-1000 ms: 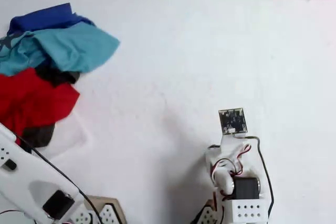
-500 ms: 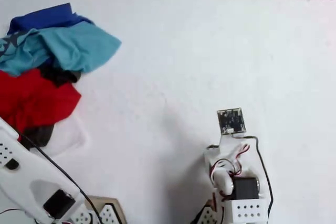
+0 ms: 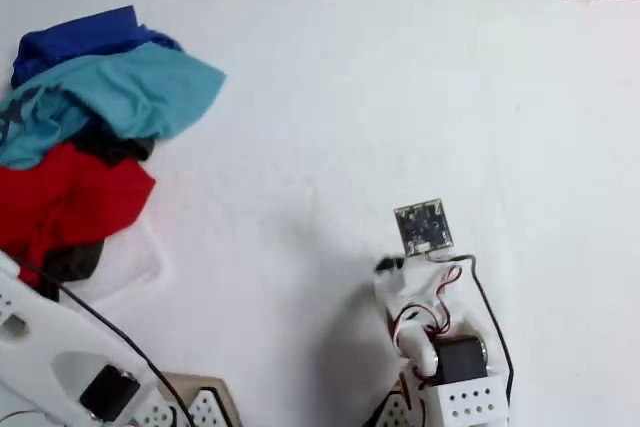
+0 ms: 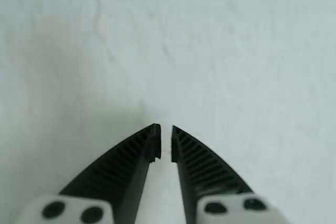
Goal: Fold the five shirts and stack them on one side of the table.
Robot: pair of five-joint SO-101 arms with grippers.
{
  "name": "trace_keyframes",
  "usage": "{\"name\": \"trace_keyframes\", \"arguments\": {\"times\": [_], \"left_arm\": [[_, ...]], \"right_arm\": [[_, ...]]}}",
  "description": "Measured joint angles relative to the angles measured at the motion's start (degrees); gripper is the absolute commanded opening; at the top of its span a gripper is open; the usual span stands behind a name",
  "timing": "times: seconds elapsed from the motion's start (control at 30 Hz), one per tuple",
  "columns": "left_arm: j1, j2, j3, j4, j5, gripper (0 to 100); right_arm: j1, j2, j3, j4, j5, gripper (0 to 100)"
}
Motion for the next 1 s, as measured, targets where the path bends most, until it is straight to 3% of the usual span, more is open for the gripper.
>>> {"name": "trace_keyframes", "arguments": {"times": [0.13,0.33,0.57,0.73,0.9,1.0], "left_arm": [[-5.63,-0.35,4.84,0.0,-5.19,2],[-12.04,-0.35,5.8,0.0,-10.46,2],[-16.79,-0.26,-0.7,-0.09,-7.74,3],[-17.05,-0.18,-7.12,0.0,-5.27,4],[-15.21,-0.18,-12.22,0.0,-4.22,22],[-13.98,-0.18,-15.56,0.0,-1.32,22]], "right_arm": [[-0.26,0.0,0.0,-8.62,0.0,21.7],[-0.35,0.0,-1.76,-10.11,0.0,12.2],[-1.41,3.96,-16.79,-9.85,5.1,14.1],[-3.16,23.74,-33.93,-7.21,6.95,15.5],[-8.0,52.04,-59.69,1.76,7.12,15.5],[-10.29,69.36,-76.57,8.53,7.12,15.6]]}}
